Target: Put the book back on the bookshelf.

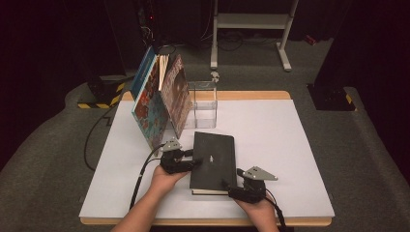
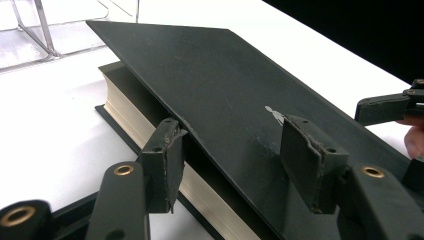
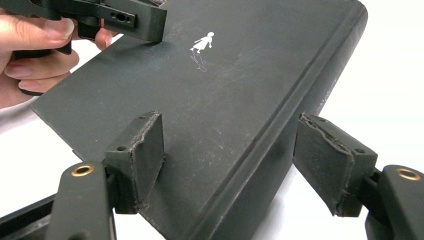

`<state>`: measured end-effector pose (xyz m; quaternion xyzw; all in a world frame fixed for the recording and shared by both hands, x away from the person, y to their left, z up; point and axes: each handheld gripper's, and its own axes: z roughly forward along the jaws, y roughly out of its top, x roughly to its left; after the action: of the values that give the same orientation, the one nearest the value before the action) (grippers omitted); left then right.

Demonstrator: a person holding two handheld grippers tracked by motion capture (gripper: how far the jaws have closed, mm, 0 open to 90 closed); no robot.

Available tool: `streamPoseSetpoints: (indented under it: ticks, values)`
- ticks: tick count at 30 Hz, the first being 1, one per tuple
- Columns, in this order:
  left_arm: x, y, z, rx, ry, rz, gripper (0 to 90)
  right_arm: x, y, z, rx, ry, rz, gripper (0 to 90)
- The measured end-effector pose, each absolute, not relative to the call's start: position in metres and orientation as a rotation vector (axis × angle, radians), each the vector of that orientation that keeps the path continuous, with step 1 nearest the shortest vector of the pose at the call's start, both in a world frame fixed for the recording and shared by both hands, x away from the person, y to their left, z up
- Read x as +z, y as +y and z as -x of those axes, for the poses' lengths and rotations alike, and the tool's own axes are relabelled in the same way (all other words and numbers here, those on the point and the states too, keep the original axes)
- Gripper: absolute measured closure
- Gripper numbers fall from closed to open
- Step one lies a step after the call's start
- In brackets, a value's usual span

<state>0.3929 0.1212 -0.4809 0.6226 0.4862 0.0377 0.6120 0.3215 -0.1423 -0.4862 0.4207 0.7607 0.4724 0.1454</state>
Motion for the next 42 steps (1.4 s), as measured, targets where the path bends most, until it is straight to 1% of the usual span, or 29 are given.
streamPoseSetpoints:
  ticks: [6, 16, 22, 42]
  values:
    - [-0.482, 0.121, -0.391, 0.102, 1.109, -1.443, 45.3, -0.484, -0.144, -0.334, 1.352, 2.191, -1.233, 29.0]
    - [-0.481, 0.121, -0.388, 0.117, 1.088, -1.414, 46.7, -0.479, -0.139, -0.371, 1.318, 2.174, -1.266, 29.0]
    - [-0.478, 0.120, -0.384, 0.145, 1.069, -1.413, 48.5, -0.485, -0.140, -0.368, 1.384, 2.169, -1.314, 29.5]
    - [-0.464, 0.115, -0.373, 0.220, 0.980, -1.406, 53.3, -0.482, -0.144, -0.363, 1.406, 2.157, -1.305, 27.7]
